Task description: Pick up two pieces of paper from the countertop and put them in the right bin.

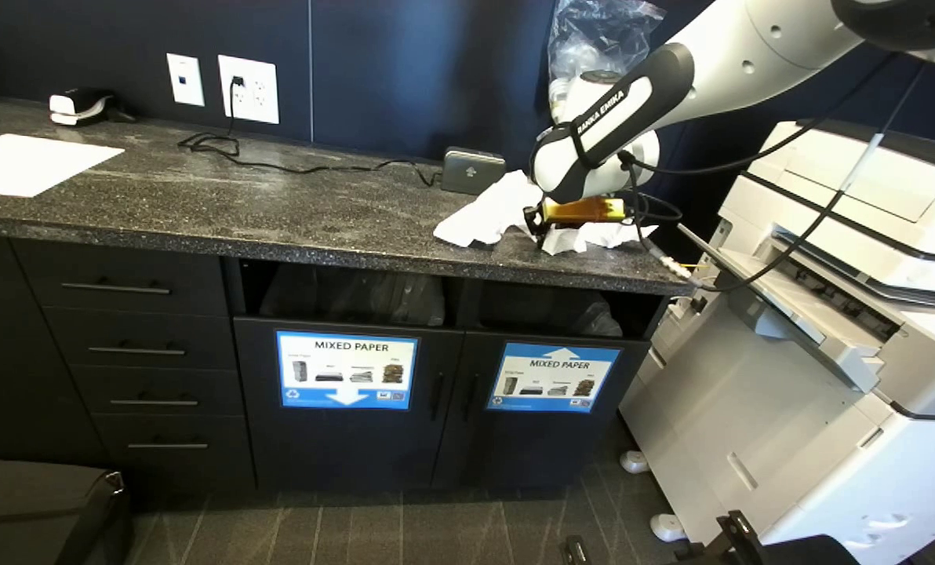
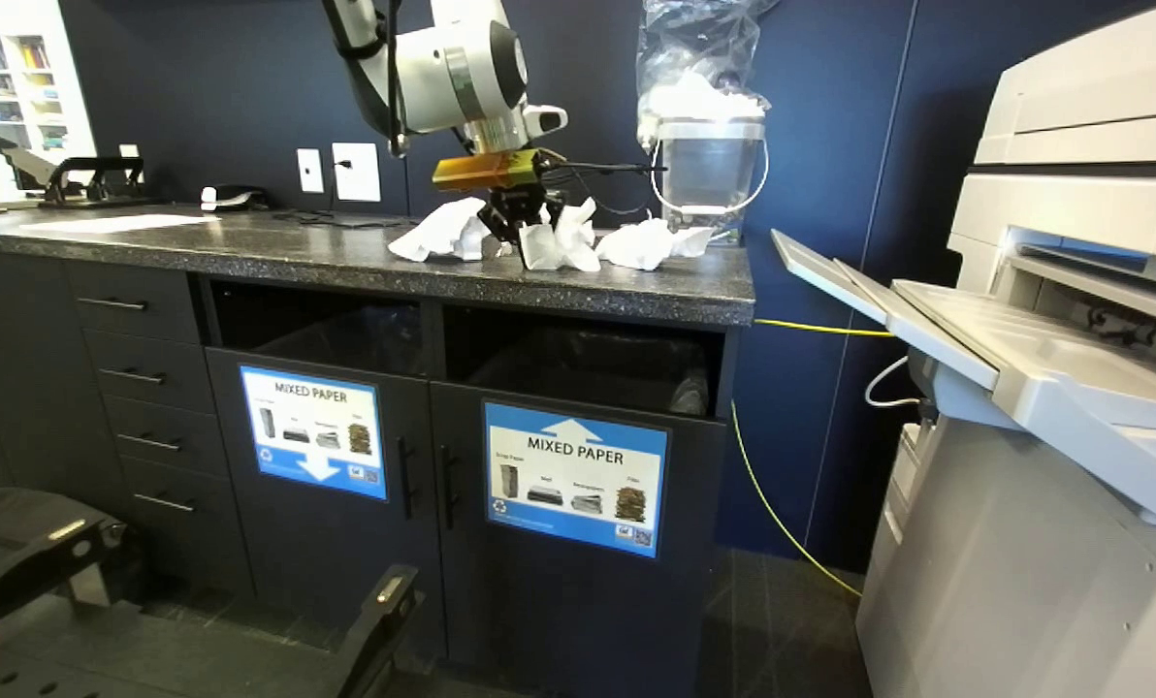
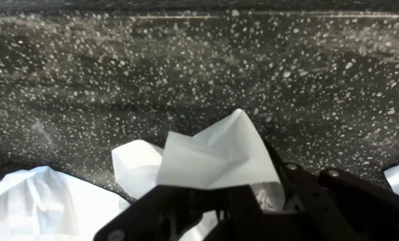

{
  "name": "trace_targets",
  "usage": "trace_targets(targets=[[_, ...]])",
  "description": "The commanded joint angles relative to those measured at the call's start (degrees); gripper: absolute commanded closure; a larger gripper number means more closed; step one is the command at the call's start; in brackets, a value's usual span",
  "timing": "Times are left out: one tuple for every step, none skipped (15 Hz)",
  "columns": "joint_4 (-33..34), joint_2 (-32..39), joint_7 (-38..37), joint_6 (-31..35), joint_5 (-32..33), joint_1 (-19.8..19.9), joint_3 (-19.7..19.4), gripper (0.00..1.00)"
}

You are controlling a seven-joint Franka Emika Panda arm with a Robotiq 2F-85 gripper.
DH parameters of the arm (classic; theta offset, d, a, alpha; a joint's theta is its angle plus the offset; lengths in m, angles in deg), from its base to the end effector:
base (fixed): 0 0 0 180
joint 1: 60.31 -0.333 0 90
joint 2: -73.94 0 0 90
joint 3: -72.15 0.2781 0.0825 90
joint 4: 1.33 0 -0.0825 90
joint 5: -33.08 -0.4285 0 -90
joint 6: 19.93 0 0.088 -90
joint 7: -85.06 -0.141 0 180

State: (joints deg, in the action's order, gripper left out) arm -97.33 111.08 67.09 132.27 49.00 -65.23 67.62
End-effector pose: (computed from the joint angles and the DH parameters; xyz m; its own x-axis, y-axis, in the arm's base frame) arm 0.7318 0.0121 0.1683 0.9352 -0.0278 0.3530 -0.0837 -0.9860 0.1442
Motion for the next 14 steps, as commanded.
trace_targets(targets=[[2.26, 1.95, 2.17, -3.75, -1.27, -1.28, -1.94, 0.96], [2.42, 1.84, 2.54, -5.40, -1.27, -1.26, -1.96, 0.98], [2.33, 1.46, 3.28, -8.01, -1.08, -1.21, -1.98, 0.99], [2.20, 1.02, 3.78, -10.65, -0.58, -1.33, -2.24, 0.95], [2.06, 0.44, 4.07, -13.34, -0.23, -1.35, -2.46, 0.95], [1.59, -0.34, 4.39, -15.62, -0.03, -1.23, -2.55, 0.94], [0.60, -1.49, 4.64, -17.81, 0.13, -1.07, -2.63, 0.94], [-0.11, -2.45, 4.83, -19.96, 0.22, -0.90, -2.70, 0.93], [-1.57, -3.98, 5.10, -22.02, 0.14, -0.56, -2.66, 0.93], [-3.21, -5.53, 5.49, -23.99, -0.14, -0.14, -2.48, 0.93], [-4.74, -6.97, 5.97, -25.76, -0.45, 0.31, -2.24, 0.94], [-7.22, -9.14, 6.26, -27.00, -0.84, 0.84, -1.96, 0.94], [-9.82, -11.23, 6.69, -27.48, -1.40, 1.51, -1.56, 0.94], [-12.36, -13.21, 7.31, -27.53, -2.05, 2.23, -1.17, 0.93]])
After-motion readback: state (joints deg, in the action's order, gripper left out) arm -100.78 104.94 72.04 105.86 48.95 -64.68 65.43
